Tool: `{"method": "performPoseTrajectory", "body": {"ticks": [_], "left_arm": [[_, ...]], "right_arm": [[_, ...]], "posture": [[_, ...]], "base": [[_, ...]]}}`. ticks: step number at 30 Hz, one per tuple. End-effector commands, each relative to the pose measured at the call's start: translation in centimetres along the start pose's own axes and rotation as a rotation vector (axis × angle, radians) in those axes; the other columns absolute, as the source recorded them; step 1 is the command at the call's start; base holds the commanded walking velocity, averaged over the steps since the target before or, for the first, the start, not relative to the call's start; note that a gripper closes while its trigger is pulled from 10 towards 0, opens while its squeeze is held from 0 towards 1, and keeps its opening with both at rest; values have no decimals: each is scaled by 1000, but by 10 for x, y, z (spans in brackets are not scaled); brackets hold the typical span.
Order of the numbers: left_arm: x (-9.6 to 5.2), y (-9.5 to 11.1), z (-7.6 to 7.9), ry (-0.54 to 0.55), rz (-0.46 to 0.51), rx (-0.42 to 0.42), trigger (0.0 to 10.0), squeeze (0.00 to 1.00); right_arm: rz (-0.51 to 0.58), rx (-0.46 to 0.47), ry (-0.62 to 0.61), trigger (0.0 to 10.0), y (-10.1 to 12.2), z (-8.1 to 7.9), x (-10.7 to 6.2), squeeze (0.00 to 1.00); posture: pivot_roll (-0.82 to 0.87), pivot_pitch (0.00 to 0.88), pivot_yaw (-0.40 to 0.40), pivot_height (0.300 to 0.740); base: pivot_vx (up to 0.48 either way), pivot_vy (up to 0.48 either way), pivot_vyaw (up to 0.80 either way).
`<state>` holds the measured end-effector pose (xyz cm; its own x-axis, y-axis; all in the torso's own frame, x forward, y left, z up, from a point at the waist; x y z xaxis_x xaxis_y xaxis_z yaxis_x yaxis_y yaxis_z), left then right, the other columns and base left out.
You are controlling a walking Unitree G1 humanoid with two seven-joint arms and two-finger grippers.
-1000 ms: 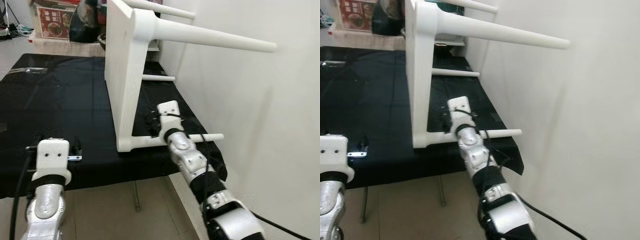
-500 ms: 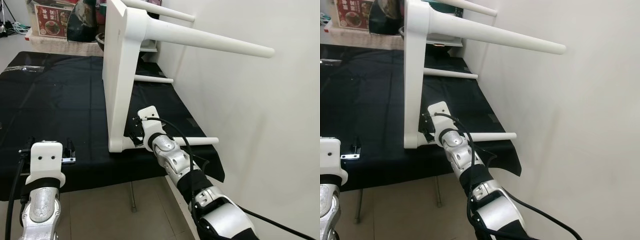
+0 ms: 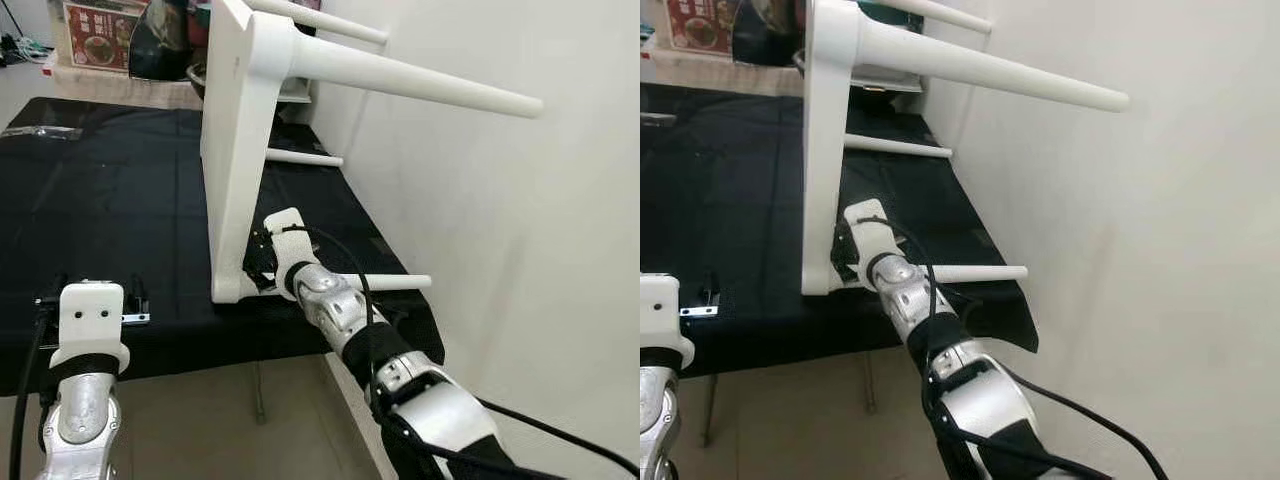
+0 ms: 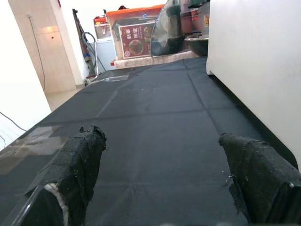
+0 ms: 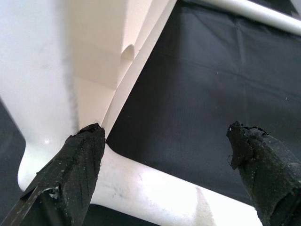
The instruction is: Building children table
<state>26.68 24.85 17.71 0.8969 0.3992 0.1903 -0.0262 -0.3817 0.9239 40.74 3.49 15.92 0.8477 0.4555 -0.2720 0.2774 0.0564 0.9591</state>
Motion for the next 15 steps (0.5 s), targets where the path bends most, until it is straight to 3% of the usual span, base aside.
{"method": "performPoseTrajectory", "body": {"ticks": [1,12,15], "left_arm": [[-1,2,1,1,7,7,10000,0],[-3,0,1,4,1,10,10000,0],[-3,0,2,3,2,7,10000,0]], "right_arm": [[-16,80,150,10000,2,-67,1,922],[-76,200,258,10000,5,-99,-2,922],[-130,265,334,10000,1,-117,-6,922]], "posture": [[232,0,-248,740],[231,0,-252,740],[228,0,-255,740]], "base": [[0,0,0],[0,0,0],[0,0,0]]}}
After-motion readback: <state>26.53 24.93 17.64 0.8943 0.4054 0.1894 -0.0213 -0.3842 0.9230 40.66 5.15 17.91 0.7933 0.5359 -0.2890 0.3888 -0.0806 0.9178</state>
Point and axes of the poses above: a point about 5 cm out from each wrist's last joint towards the gripper, its own x axis pointing out of the wrist towards the gripper, its own y axis along the axis of the wrist's last joint, z = x × y, the point moved 4 cm from there along x, pointing out of the wrist towards the gripper, and after that the axes turned 5 degrees about x, right-handed, at the moved point
